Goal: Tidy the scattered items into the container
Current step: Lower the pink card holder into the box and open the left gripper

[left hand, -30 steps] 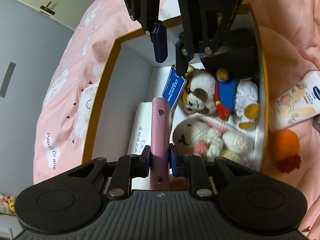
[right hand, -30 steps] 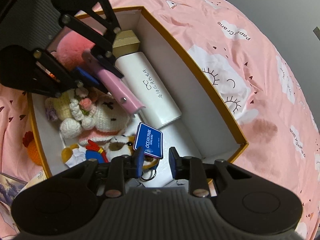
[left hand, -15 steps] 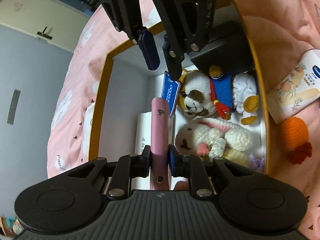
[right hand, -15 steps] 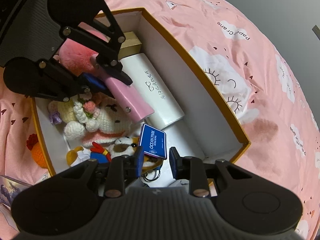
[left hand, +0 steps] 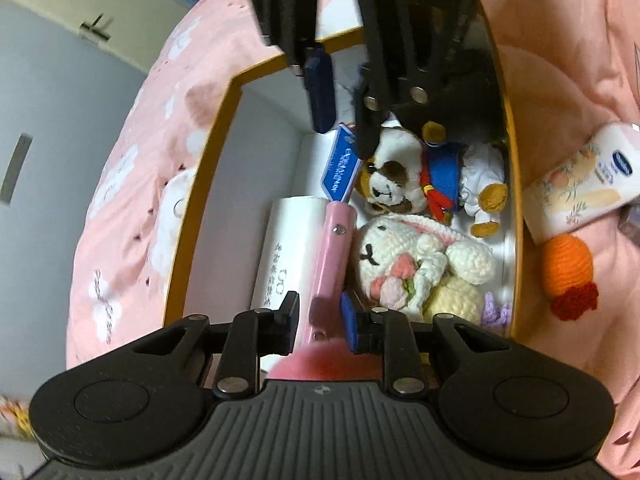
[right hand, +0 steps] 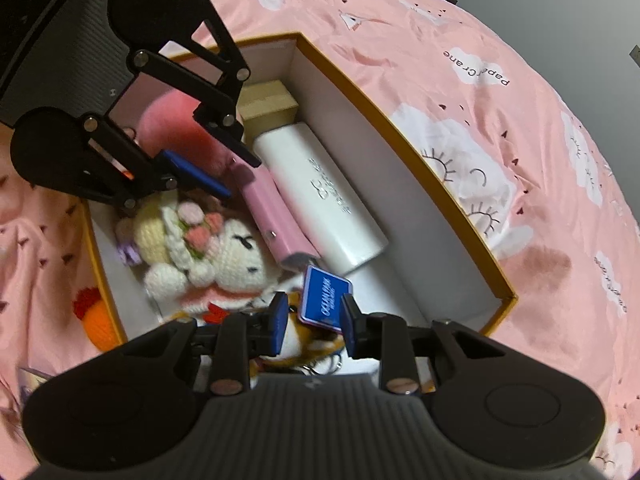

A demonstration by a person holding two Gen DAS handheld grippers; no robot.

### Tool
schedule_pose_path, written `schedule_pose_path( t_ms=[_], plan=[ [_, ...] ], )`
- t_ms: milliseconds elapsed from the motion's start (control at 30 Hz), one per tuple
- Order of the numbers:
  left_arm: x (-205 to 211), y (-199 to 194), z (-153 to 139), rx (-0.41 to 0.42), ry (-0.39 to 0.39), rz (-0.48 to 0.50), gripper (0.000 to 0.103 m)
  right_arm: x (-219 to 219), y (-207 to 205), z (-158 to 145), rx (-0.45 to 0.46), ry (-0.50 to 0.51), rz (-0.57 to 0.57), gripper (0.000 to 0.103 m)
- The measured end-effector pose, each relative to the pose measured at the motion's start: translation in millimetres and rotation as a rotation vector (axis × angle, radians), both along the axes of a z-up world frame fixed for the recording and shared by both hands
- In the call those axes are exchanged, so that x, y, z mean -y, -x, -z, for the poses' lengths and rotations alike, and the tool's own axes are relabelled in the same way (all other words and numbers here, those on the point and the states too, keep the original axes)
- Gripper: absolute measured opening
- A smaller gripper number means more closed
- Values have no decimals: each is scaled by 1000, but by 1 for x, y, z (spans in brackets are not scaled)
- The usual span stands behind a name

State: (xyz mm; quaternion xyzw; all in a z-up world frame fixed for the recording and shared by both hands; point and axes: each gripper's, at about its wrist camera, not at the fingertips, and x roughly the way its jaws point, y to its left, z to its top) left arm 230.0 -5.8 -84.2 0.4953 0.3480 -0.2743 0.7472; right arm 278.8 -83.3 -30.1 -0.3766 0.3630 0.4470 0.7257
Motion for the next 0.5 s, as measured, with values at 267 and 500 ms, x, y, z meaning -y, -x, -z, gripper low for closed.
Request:
schedule_pose_path(
  t_ms=[267, 500],
  plan=[
    [-7, -21, 6, -40, 81, -93, 13, -16, 2, 0, -65, -90, -12, 21],
    [-7, -36, 8, -62, 134, -131, 12, -31, 4, 18, -93, -53, -1, 13]
  ],
)
